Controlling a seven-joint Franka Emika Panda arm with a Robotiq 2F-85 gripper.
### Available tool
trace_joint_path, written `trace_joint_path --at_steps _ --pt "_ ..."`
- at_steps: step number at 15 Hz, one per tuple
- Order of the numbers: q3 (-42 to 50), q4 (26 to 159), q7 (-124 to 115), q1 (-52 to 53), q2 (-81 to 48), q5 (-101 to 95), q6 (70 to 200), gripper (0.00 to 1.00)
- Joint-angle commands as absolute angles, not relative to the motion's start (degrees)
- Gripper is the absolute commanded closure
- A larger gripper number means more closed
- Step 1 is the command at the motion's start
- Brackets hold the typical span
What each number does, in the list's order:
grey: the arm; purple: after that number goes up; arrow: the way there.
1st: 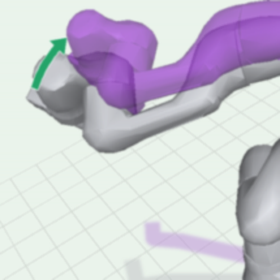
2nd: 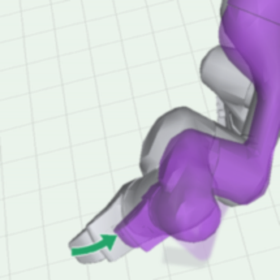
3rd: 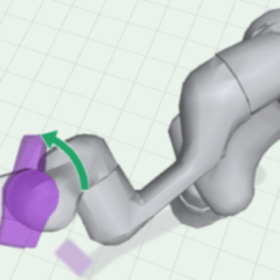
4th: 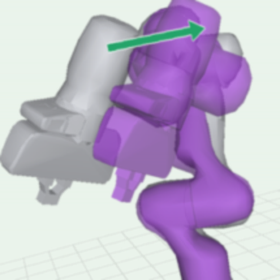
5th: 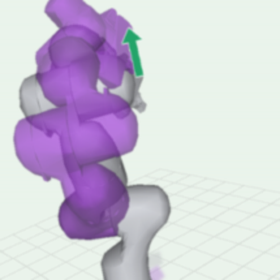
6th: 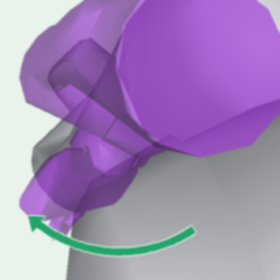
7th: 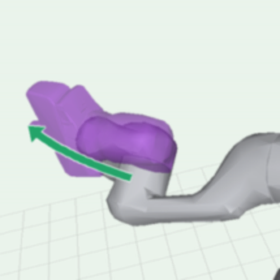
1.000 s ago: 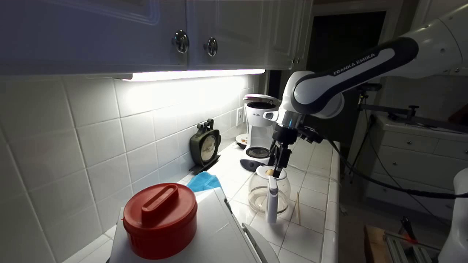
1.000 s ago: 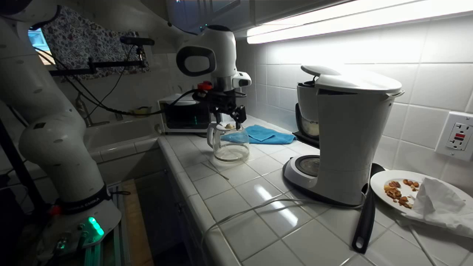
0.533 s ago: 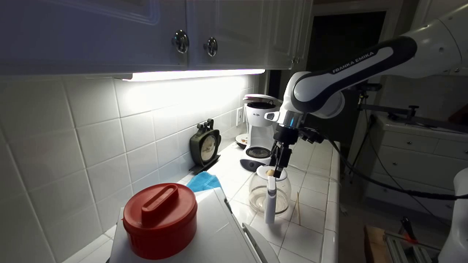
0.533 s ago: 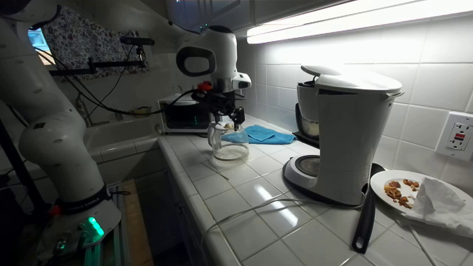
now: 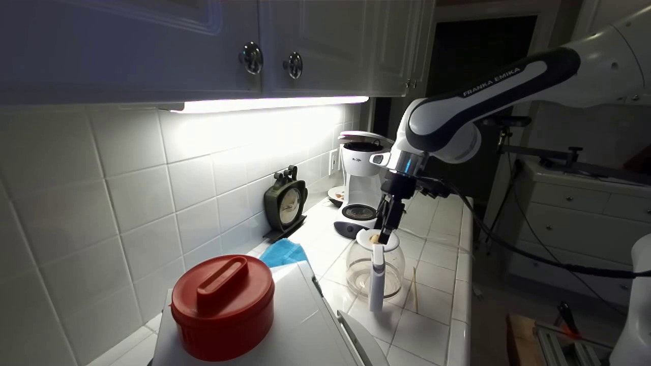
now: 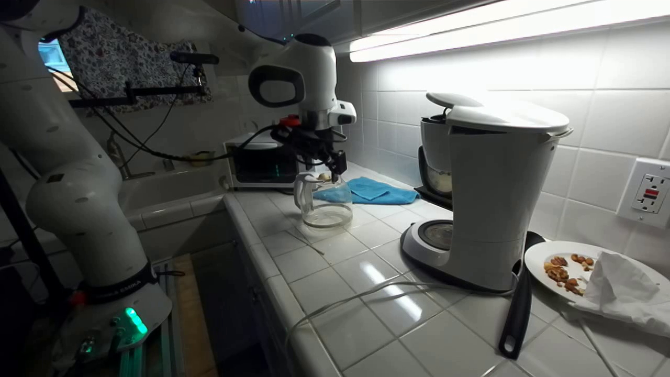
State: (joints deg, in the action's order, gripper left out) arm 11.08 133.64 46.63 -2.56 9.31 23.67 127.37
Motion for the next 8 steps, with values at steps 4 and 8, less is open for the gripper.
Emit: trace_joint_path --at_steps 4,8 --pt "11.2 133.1 48.0 -2.5 11.0 29.7 123.9 0.0" --pt "11.3 132.9 48.1 -2.4 11.6 30.9 123.0 0.0"
